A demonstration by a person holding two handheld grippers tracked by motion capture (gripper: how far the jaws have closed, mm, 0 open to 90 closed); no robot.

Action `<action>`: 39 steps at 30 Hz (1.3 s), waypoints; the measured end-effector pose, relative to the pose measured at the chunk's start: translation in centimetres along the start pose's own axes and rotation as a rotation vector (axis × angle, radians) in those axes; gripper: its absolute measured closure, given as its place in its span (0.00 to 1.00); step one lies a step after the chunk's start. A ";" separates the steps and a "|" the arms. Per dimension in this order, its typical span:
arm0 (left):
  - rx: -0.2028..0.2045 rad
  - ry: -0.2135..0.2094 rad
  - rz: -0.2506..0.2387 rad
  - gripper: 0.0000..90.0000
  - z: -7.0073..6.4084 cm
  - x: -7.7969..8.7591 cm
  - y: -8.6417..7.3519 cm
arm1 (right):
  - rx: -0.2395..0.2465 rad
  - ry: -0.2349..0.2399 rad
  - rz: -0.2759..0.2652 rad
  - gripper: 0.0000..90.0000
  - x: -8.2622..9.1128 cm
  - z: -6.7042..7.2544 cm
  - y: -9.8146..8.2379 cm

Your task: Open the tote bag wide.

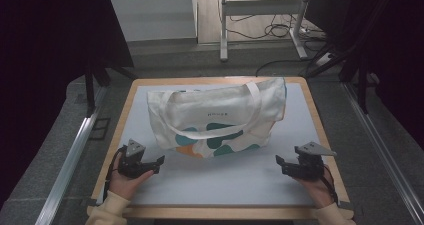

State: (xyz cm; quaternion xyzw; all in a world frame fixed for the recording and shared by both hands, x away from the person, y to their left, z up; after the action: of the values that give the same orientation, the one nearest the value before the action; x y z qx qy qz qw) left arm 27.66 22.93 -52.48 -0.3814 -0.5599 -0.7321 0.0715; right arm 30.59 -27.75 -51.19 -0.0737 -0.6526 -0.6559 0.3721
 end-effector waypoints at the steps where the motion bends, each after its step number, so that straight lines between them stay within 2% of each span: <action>1: 0.004 -0.001 -0.001 0.20 0.1 -0.1 0.0 | 0.009 0.001 0.002 0.23 -0.1 0.1 0.0; 6: 0.015 -0.012 -0.004 0.22 0.6 -0.3 0.0 | 0.025 0.006 -0.004 0.25 -0.3 0.3 0.1; 10: 0.010 -0.008 -0.014 0.24 0.5 -0.2 0.1 | 0.033 0.005 0.005 0.27 -0.3 0.1 -0.1; 15: 0.004 -0.018 -0.030 0.25 0.4 0.1 -0.1 | 0.022 0.003 -0.014 0.27 0.1 0.1 -0.1; 20: 0.033 -0.043 -0.034 0.28 0.6 0.8 0.1 | 0.023 0.009 0.005 0.28 -0.3 0.3 -0.2; 25: 0.027 -0.050 -0.054 0.29 0.3 1.5 0.3 | 0.033 0.005 0.007 0.28 -0.3 0.2 -0.2; 29: 0.030 -0.057 -0.068 0.29 0.0 2.1 0.3 | 0.019 -0.011 0.007 0.28 0.0 -0.1 -0.4; 39: 0.049 -0.083 -0.101 0.28 0.4 2.7 0.8 | 0.006 -0.011 0.011 0.28 0.0 0.0 -0.5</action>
State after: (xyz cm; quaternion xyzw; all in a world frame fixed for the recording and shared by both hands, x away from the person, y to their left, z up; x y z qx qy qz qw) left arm 26.33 23.85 -50.10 -0.3810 -0.5988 -0.7042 0.0205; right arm 30.35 -27.84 -51.57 -0.0799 -0.6562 -0.6514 0.3723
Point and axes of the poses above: each handheld gripper's, and its own axes: x roughly backward along the jaws, y roughly out of its top, z roughly to its left, the point moved 1 cm from there along -x, roughly forward along the jaws, and after that the axes turned 10 degrees about -x, right-handed, at the moved point
